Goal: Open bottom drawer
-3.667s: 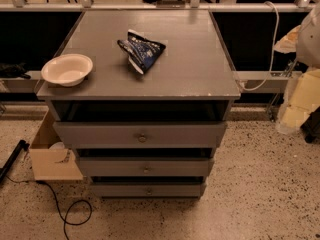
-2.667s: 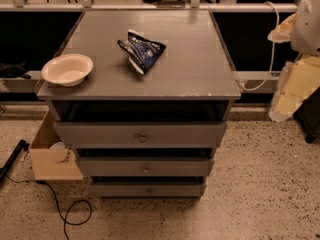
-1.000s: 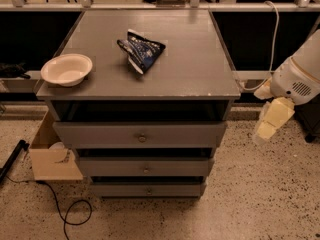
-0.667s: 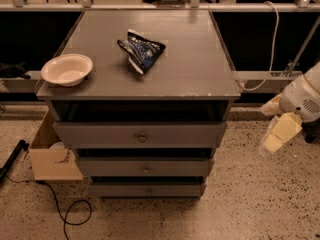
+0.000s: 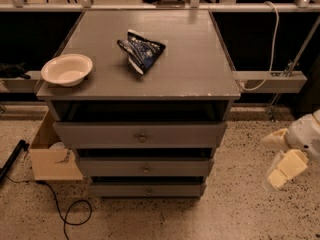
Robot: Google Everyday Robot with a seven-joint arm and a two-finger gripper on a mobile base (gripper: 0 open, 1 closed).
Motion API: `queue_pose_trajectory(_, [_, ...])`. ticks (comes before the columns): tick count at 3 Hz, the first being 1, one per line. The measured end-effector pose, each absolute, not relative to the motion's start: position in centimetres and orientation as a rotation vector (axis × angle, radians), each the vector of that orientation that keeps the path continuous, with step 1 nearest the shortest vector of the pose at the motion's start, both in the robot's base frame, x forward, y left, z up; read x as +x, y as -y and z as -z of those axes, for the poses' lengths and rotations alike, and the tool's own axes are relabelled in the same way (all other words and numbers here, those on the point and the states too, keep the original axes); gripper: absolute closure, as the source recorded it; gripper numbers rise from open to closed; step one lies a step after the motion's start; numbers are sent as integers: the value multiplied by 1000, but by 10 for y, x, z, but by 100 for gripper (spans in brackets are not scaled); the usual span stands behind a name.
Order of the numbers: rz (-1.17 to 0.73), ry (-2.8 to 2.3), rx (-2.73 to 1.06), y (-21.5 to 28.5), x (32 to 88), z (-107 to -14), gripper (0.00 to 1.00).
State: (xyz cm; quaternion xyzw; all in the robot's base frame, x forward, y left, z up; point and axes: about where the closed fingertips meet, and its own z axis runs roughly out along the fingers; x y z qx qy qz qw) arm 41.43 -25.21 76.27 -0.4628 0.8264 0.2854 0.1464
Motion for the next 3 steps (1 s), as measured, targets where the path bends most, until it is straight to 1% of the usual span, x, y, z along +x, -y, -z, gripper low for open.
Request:
queue_pose_trajectory(1, [-898,-2387,-1361,229,381,-732,0])
queue_pose_trajectory(3, [-935,-2370,-1300,232,387,-729,0])
